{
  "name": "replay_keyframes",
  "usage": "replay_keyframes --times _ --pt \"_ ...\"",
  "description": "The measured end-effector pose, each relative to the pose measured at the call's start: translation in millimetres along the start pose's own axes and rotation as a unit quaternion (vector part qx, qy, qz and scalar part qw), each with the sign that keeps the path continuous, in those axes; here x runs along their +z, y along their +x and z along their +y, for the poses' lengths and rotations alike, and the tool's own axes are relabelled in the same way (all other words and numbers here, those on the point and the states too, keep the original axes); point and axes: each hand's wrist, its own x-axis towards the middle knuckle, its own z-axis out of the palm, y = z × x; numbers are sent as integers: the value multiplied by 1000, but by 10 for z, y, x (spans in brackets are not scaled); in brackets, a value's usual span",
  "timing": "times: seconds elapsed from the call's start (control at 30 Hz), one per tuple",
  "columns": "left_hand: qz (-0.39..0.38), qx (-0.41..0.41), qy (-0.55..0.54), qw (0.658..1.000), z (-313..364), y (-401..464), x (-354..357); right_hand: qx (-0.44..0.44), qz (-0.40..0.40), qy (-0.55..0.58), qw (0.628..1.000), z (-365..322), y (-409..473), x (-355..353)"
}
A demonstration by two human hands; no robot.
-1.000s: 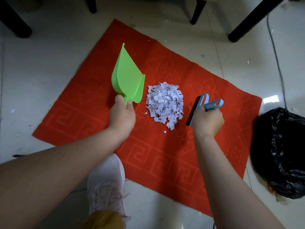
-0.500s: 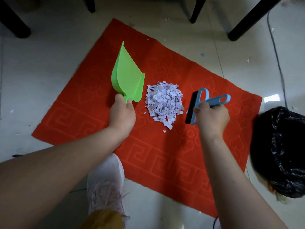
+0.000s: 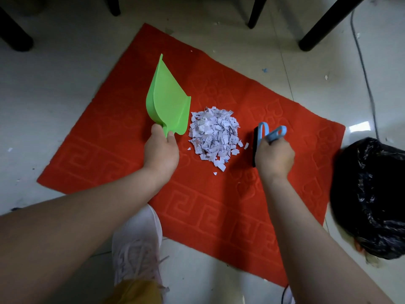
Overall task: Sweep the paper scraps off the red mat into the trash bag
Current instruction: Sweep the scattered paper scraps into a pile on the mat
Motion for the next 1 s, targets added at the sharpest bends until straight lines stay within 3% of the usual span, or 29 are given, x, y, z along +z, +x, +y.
replay_keyframes --times 0.13,0.37,0.63,0.87,1.0 --pt "-4 7 4 1000 10 -2 34 -32 -18 17 999 -117 -2 140" --pt "3 3 9 1000 -26 14 -3 -23 52 51 997 13 145 9" --pt "-2 2 0 1000 2 -8 17 -17 -14 21 1000 -53 37 133" --pt "-2 -8 3 1000 1 5 -9 -41 17 111 993 -11 116 57" --pt "0 1 4 1000 2 2 22 -33 -13 175 984 77 123 -82"
